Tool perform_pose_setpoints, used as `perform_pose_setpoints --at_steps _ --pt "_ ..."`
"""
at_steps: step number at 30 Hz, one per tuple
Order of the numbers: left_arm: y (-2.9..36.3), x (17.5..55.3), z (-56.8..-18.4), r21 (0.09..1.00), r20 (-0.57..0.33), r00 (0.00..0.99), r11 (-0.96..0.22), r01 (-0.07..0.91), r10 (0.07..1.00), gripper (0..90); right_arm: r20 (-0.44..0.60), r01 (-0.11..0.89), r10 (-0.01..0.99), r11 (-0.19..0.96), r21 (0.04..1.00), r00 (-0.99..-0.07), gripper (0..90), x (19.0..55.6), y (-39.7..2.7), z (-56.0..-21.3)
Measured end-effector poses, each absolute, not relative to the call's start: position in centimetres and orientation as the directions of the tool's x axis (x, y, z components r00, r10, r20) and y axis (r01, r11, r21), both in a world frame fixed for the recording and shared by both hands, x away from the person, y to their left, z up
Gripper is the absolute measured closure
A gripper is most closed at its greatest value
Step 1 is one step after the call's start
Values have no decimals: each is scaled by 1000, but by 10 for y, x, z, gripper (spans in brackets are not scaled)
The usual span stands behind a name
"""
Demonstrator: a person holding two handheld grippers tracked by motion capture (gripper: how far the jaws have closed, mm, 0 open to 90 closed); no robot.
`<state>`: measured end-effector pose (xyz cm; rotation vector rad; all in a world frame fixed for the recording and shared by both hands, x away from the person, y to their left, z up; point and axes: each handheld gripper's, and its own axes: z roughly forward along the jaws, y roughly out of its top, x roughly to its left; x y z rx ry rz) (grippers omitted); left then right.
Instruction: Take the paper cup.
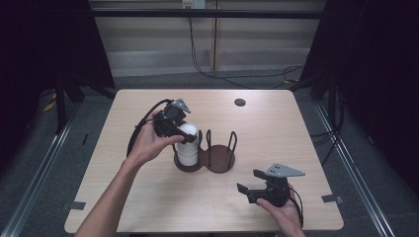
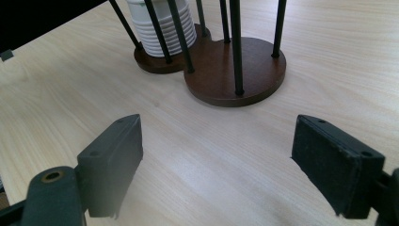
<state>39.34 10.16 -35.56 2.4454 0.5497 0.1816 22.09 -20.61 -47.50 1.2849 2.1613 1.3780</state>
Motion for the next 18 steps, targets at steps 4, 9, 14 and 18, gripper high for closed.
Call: perform_pose_setpoints --at_steps 4,9,14,18 --pt "102 391 -353 598 30 905 -733 324 424 348 220 535 794 151 832 -566 165 221 -206 -475" --pt "101 390 -353 599 34 907 -735 318 421 349 213 535 794 161 829 -569 165 221 -206 -475" --pt "103 389 -350 625 19 902 -709 326 431 350 216 537 796 157 829 -566 165 221 -206 -475" --pt "106 389 -347 631 10 903 -703 328 431 351 216 537 796 156 829 -566 165 221 -206 -475"
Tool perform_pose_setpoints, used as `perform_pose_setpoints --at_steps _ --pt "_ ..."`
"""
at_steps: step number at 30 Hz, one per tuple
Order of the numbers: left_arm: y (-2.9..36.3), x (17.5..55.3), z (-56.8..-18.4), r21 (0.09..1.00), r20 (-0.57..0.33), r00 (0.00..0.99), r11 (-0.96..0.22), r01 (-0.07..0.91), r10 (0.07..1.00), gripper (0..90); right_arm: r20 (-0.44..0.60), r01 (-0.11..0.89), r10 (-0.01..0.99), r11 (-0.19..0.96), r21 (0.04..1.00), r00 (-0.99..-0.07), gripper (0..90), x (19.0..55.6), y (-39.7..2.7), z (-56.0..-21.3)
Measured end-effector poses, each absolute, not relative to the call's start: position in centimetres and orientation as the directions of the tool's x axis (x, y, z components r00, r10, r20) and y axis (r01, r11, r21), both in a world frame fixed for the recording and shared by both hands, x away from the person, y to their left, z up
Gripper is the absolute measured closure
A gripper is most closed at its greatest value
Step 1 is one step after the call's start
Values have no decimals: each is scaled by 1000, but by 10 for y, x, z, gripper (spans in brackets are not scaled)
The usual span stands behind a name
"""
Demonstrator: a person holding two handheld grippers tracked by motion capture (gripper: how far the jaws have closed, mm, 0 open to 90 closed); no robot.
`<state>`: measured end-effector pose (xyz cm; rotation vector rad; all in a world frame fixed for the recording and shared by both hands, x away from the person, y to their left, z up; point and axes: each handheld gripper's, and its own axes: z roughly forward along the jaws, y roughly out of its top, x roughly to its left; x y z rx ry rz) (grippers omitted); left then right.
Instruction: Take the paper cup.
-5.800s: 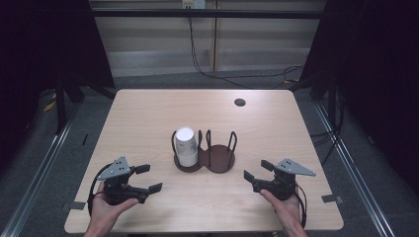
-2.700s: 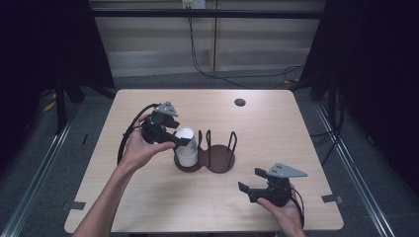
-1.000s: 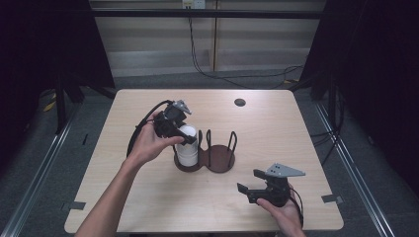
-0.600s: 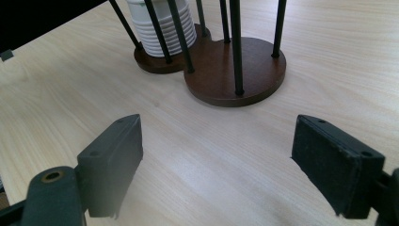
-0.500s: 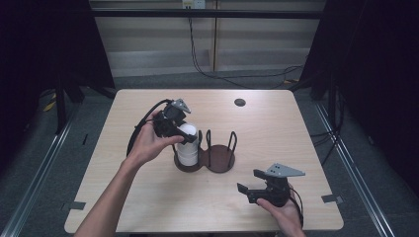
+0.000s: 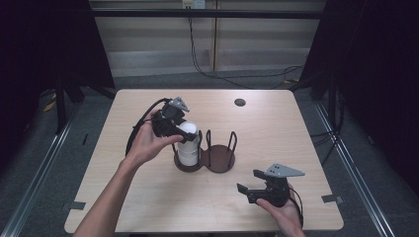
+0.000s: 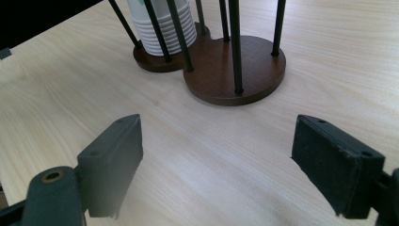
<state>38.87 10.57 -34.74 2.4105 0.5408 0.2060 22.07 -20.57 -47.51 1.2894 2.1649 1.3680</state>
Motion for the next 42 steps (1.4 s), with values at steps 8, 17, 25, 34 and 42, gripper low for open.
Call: perform_pose_setpoints --at_steps 8,17,25,34,42 --pt "109 388 -345 633 8 900 -698 333 436 352 218 538 796 156 828 -565 165 221 -205 -475" --pt "111 388 -344 629 16 898 -702 333 440 353 218 539 796 155 828 -564 165 221 -205 -475" --pt "115 387 -341 642 1 896 -687 340 444 353 222 540 796 150 829 -562 165 221 -206 -475" --pt "121 382 -333 689 1 887 -643 334 462 352 221 539 798 149 829 -561 165 221 -206 -475" --pt "133 381 -327 741 -43 864 -564 364 501 353 224 541 797 148 828 -561 165 221 -205 -475"
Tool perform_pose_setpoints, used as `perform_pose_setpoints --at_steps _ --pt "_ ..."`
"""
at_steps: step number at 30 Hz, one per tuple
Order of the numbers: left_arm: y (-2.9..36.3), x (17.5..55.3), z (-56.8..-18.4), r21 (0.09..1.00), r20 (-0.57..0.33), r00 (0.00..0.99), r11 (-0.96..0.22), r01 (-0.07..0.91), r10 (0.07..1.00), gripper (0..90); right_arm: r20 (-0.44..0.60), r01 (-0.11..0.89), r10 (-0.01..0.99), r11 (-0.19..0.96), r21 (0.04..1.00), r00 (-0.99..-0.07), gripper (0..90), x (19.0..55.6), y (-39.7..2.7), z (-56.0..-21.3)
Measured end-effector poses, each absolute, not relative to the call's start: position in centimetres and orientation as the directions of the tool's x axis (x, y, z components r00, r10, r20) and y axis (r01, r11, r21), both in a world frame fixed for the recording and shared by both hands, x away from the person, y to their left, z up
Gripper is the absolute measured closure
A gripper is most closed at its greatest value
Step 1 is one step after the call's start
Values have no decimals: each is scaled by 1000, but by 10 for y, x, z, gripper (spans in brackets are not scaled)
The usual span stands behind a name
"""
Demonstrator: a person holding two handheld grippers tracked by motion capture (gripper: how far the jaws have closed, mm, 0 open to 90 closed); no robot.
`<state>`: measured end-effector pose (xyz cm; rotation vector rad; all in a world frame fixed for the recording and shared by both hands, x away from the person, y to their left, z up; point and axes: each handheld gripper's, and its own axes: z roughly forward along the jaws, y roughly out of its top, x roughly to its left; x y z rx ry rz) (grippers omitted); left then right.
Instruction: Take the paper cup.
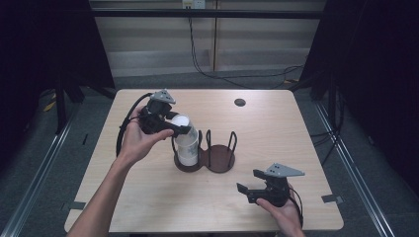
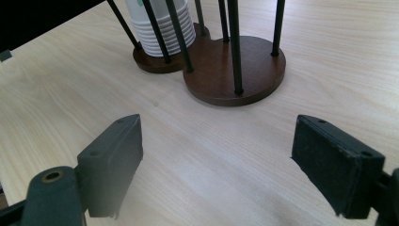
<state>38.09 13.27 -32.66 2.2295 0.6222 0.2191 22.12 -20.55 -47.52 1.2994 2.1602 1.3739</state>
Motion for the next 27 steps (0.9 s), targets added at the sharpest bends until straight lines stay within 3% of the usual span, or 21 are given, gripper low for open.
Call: perform_pose_setpoints --at_steps 27 --pt "152 361 -317 808 -92 889 -488 330 449 360 227 544 797 146 826 -559 162 222 -205 -476"
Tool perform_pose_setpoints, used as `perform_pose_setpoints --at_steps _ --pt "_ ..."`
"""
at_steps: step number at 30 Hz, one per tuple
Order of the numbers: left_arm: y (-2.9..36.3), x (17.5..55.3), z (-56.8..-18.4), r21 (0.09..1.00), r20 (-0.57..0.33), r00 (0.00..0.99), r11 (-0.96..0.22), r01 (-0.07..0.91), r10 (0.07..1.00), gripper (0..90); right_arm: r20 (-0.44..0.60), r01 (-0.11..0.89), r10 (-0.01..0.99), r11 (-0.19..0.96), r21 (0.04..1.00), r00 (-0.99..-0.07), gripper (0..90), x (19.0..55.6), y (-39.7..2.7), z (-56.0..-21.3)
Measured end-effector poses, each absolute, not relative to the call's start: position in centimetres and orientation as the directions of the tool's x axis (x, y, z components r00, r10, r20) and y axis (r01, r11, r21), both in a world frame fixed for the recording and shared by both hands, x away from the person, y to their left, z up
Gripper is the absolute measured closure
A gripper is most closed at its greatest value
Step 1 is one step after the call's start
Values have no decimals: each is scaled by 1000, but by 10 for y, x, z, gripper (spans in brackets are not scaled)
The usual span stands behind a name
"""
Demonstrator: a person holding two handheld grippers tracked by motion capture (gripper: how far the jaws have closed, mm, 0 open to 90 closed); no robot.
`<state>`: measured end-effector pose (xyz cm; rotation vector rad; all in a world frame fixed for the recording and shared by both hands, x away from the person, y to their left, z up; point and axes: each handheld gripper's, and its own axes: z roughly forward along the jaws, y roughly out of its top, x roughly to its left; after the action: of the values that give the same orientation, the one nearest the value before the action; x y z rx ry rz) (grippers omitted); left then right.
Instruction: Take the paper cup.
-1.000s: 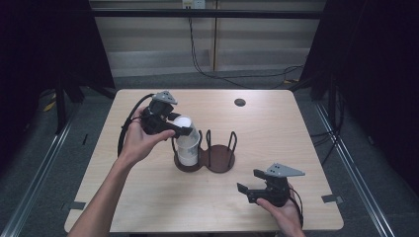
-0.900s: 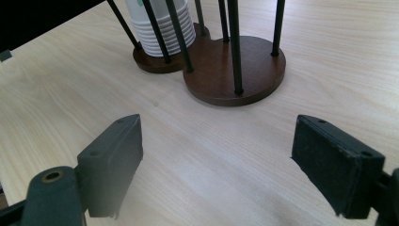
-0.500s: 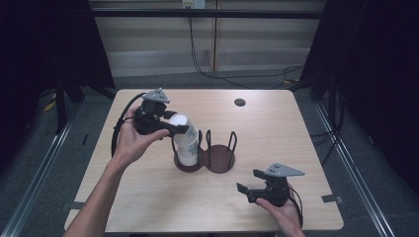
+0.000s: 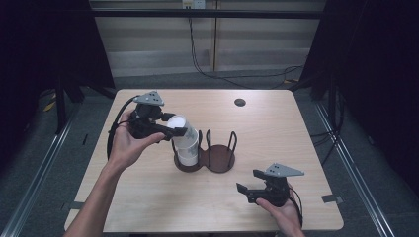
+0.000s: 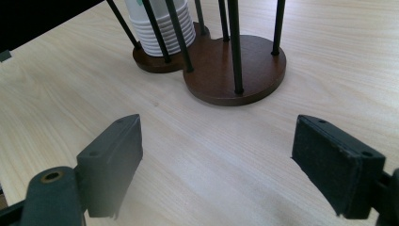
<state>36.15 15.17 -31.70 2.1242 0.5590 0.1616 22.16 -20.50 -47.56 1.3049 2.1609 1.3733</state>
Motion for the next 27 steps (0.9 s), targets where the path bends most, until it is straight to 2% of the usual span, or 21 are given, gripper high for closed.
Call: perform_pose_setpoints --at_steps 12,19,27 --pt "161 330 -306 841 -60 909 -470 268 412 362 223 538 795 149 830 -564 159 222 -204 -475" --pt "162 326 -310 850 -36 917 -470 237 398 362 231 533 786 144 834 -574 141 221 -204 -475" --pt "165 325 -323 848 -64 931 -472 240 359 362 240 508 749 146 849 -617 132 220 -203 -473"
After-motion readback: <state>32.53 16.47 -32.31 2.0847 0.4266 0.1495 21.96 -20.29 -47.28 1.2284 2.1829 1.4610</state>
